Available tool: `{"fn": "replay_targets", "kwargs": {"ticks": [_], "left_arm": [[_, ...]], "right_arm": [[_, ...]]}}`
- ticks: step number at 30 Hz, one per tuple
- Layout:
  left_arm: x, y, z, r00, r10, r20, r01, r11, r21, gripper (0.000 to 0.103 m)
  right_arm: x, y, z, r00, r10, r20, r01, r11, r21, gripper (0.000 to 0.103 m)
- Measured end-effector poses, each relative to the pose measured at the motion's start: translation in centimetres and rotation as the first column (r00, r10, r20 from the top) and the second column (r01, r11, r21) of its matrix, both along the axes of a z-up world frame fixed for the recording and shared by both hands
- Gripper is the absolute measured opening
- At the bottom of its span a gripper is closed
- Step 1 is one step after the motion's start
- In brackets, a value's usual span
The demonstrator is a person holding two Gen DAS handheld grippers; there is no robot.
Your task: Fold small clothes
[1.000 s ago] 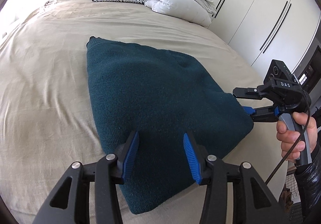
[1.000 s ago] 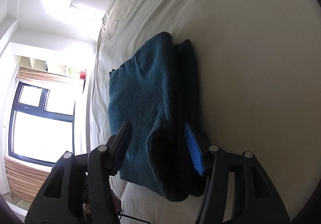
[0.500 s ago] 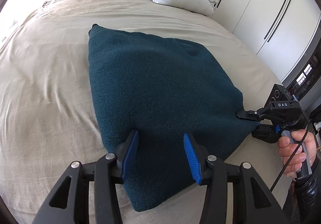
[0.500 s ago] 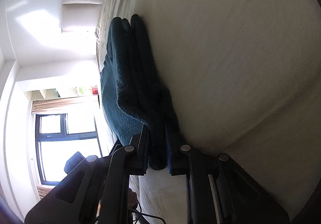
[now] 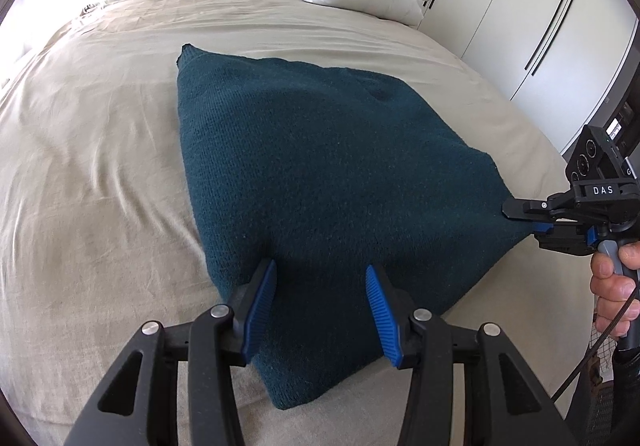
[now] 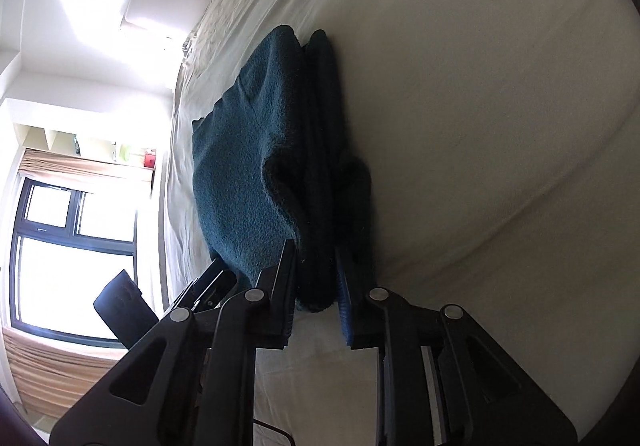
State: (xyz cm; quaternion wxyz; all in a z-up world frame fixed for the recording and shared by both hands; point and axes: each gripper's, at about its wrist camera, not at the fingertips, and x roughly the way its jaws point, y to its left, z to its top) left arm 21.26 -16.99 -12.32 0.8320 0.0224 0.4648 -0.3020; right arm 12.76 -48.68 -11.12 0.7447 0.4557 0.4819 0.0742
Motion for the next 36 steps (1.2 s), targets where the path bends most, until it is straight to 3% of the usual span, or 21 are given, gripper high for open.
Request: {"fn": "replay_targets", "kwargs": {"ticks": [5,8,11,14,17,19,22,24,25,27,30,32,34,36], "left_arm": [[0.5,0.6,-0.3,1.000,0.003,-0.024,-0.003,1.000,-0.003,0.040],[0.8,1.4,-0.5,0.999,0.006,-0.049,-0.007,0.999,-0.031,0.036],[0.8,1.5,-0.6,0.999,0.000,-0.044,-0.001,1.000,-0.025,0.035],[0.6,1.3,-0.5,0.999,0.010,-0.034,-0.010,1.000,-0.018,0.035],[0.5,1.2,-0.6,0.999,0.016,-0.037,-0.017,1.000,-0.024,0.035],[0.4,1.1,-0.6,0.999,0.015,-0.039,-0.016,1.000,-0.023,0.035],[0.4,1.1,-0.6,0.999,0.011,-0.041,-0.012,1.000,-0.023,0.035],[0.3,1.1,-0.7,0.999,0.011,-0.040,-0.012,1.000,-0.027,0.035],[0.3,1.1,-0.8,0.999,0.011,-0.039,-0.012,1.000,-0.027,0.035],[0.2,1.2,-0.8,0.999,0.008,-0.033,-0.009,1.000,-0.027,0.035],[0.1,1.4,-0.9,0.999,0.013,-0.039,-0.014,0.999,-0.037,0.035],[0.0,1.5,-0.9,0.999,0.017,-0.039,-0.019,0.999,-0.038,0.035],[-0.1,1.6,-0.9,0.999,0.022,-0.038,-0.024,0.999,-0.040,0.035],[-0.1,1.7,-0.9,0.999,0.026,-0.040,-0.027,0.999,-0.047,0.035]], "right_arm": [[-1.1,-2.3,-3.4,0.996,-0.072,-0.043,0.078,0.984,0.158,0.015],[-0.9,-2.9,-6.1,0.998,-0.052,-0.026,0.056,0.975,0.216,0.014],[-1.9,-3.3,-3.3,1.000,-0.012,-0.019,0.014,0.995,0.102,0.020],[-1.5,-3.5,1.2,0.998,-0.049,0.034,0.050,0.998,-0.048,0.023],[0.0,-2.0,4.4,0.986,-0.004,0.166,0.005,1.000,-0.006,0.023],[1.9,-0.3,4.7,0.979,0.054,0.198,-0.065,0.997,0.051,0.023],[4.9,0.4,1.3,0.988,0.044,0.149,-0.065,0.988,0.138,0.023],[6.0,-1.2,-2.9,0.997,-0.048,0.062,0.033,0.976,0.217,0.011],[6.0,-1.9,-4.5,0.995,-0.075,0.065,0.054,0.957,0.287,0.000],[5.5,-2.6,-6.0,0.988,-0.124,0.087,0.082,0.922,0.379,0.000],[4.4,-2.4,-4.6,0.984,-0.133,0.116,0.088,0.941,0.327,0.000],[3.7,-1.7,-2.3,0.981,-0.129,0.148,0.084,0.957,0.276,0.009],[3.1,-0.2,0.1,0.971,-0.092,0.220,0.031,0.964,0.265,0.008],[2.8,1.5,0.8,0.974,-0.036,0.223,-0.018,0.971,0.237,0.010]]}}
